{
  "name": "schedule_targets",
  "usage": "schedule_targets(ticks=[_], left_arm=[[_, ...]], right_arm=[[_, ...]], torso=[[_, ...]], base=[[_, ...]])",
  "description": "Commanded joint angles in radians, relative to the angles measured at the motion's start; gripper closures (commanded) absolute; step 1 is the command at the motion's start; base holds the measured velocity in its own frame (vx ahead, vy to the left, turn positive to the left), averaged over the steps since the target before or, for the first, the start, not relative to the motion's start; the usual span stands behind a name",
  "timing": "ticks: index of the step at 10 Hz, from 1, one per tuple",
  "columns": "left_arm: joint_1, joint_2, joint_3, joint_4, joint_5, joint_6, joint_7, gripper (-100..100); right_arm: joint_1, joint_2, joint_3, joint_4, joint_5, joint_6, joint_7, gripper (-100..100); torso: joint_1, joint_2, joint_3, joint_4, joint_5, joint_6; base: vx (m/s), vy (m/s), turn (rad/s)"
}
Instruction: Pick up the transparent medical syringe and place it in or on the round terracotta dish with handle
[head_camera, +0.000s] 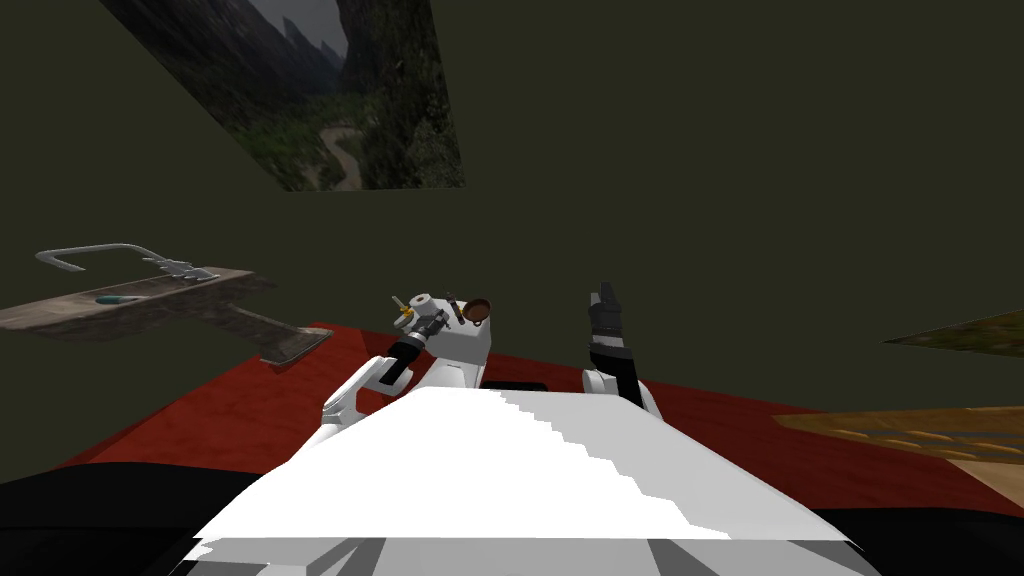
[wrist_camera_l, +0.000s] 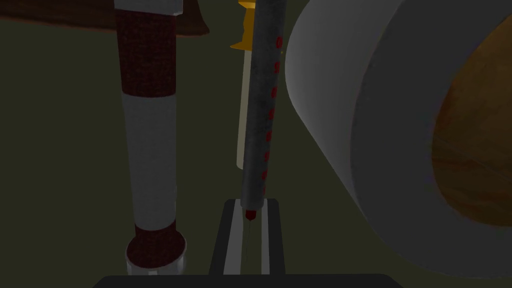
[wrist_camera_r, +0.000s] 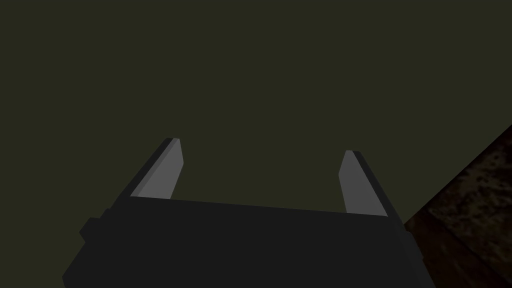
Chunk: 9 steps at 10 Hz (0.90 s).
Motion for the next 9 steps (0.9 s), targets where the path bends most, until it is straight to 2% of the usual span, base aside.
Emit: schedule_targets(ticks=[1,4,6,9], left_arm=[[-0.006,0.004,0.007,-0.033,-0.009,0.007,0.025,100],[-0.010,0.016,0.023,-0.099,-0.022,0.021,0.066,100],[-0.004,0.028,0.036,-0.136,-0.025,0.030,0.081,100],[0.020,0.053,0.054,-0.181,-0.027,0.049,0.076,100]], right_arm=[[0.000,0.000,0.000,0.000,0.000,0.000,0.000,0],[0.000,0.000,0.000,0.000,0.000,0.000,0.000,0],[0.000,0.000,0.000,0.000,0.000,0.000,0.000,0],[0.000,0.000,0.000,0.000,0.000,0.000,0.000,0]], torso=[[0.000,0.000,0.000,0.000,0.000,0.000],[-0.002,0.006,0.004,0.002,-0.001,0.000],[-0.006,0.006,0.004,0.002,-0.001,0.000],[-0.011,-0.003,-0.001,0.000,-0.002,0.001]], base=[[-0.054,0.003,0.010],[-0.080,-0.018,0.001],[-0.037,-0.077,0.001],[0.067,-0.137,0.002]])
